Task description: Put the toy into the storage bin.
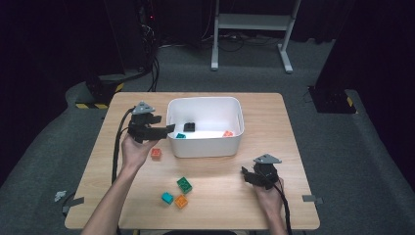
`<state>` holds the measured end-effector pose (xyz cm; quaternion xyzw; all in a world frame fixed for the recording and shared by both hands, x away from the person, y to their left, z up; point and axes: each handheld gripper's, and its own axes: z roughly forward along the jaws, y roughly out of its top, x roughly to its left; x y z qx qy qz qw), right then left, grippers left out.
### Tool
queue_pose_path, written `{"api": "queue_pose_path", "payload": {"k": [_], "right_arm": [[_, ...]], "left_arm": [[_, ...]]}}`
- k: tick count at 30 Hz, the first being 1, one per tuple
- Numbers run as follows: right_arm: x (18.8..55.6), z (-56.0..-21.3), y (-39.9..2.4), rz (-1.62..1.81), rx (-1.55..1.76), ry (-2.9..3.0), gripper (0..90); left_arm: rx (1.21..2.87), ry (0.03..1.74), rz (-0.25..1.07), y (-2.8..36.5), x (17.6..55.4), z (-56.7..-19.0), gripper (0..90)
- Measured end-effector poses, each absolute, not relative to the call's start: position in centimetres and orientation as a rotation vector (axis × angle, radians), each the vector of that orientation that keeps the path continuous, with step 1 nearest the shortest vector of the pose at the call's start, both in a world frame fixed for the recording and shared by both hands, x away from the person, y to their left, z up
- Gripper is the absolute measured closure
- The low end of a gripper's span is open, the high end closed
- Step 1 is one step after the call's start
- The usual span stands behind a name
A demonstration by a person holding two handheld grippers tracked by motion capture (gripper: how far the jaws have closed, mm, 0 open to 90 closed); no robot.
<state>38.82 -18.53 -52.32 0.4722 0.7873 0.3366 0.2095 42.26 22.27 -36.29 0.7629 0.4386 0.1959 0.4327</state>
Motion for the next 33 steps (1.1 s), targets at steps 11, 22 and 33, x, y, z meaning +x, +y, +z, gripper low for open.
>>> {"api": "queue_pose_path", "payload": {"k": [11, 22, 33], "right_arm": [[38.8, -52.3, -18.5, 0.936, 1.314, 2.189, 34.3], [38.8, -52.3, -18.5, 0.936, 1.314, 2.189, 34.3], [38.8, -52.3, -18.5, 0.936, 1.314, 2.190, 34.3]], "left_arm": [[1.850, 1.197, 0.515, 26.1, 39.9, -38.9, 33.0], [1.930, 1.312, 0.500, 25.7, 40.8, -45.1, 33.5], [1.978, 1.395, 0.516, 24.8, 42.2, -49.2, 35.6]]}}
